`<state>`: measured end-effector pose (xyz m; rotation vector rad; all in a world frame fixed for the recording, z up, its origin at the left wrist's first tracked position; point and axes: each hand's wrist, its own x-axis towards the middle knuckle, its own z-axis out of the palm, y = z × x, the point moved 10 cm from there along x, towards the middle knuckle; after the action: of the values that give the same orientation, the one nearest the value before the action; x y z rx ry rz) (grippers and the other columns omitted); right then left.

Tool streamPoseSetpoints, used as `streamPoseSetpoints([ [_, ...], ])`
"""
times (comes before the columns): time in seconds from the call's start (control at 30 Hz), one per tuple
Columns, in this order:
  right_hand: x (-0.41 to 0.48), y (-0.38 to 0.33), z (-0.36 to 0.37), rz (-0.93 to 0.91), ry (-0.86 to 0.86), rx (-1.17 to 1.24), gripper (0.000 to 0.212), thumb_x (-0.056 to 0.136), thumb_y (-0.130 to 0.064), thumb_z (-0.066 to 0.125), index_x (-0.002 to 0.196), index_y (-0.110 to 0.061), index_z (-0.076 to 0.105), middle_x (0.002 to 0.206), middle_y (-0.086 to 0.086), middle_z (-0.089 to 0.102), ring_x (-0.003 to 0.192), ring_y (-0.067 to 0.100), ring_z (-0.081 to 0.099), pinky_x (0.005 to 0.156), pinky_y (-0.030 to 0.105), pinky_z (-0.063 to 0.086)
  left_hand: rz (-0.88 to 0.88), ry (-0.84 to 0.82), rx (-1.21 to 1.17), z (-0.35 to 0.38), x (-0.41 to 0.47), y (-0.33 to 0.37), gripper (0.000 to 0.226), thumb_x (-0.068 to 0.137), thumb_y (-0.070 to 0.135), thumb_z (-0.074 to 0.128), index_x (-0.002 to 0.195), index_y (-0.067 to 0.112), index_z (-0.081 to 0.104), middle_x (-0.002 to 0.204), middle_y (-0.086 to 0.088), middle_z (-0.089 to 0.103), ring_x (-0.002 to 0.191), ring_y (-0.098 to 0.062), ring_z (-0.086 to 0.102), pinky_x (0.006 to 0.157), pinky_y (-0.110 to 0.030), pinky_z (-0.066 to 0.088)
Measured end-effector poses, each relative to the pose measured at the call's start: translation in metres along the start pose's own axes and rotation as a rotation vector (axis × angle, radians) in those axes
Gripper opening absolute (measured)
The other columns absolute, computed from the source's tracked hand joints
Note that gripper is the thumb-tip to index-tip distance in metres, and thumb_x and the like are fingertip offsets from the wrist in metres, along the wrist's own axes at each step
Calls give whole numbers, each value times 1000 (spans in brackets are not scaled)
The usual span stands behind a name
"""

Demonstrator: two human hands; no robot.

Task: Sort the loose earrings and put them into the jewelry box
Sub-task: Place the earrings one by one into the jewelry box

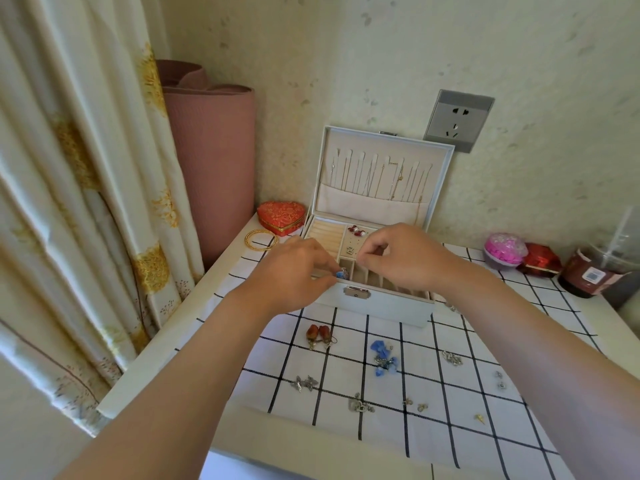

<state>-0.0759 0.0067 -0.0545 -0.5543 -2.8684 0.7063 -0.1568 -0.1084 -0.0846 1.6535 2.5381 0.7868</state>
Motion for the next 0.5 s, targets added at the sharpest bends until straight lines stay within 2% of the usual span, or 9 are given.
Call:
streamPoseSetpoints([
  [0.1,-27,-6,-5,-70,-5,23,7,90,-29,70,88,-32,76,84,-22,66,81,-11,60,65,7,40,43,64,16,-10,-5,14,28,91,39,62,119,35,66,115,13,61,112,-11,49,100,-34,40],
  [0.17,-50,0,7,-63,-105,-12,5,89,-30,72,90,-33,75,85,-21,67,80,-11,59,65,8,41,79,108,-67,-15,-12,29,22,90,36,64,111,34,68,105,15,63,102,-6,52,91,-30,45],
  [0.23,-68,13,22,-5,-206,-54,8,86,-31,74,93,-35,75,87,-17,68,81,-6,62,70,15,46,101,83,-134,-12,-18,47,11,89,36,64,99,37,67,95,17,64,89,-2,55,81,-29,50],
  [0.37,-89,33,48,77,-302,-119,17,82,-30,78,97,-36,73,88,-16,69,83,-1,64,73,22,51,61,-193,-113,27,-34,68,12,88,37,65,99,35,68,88,19,65,75,2,57,69,-24,49],
  [0.5,-97,39,63,67,-367,-188,24,76,-32,82,97,-34,73,89,-17,70,84,2,64,76,27,52,38,-379,5,60,-48,71,17,86,39,68,102,36,68,98,18,64,78,1,52,69,-21,42],
])
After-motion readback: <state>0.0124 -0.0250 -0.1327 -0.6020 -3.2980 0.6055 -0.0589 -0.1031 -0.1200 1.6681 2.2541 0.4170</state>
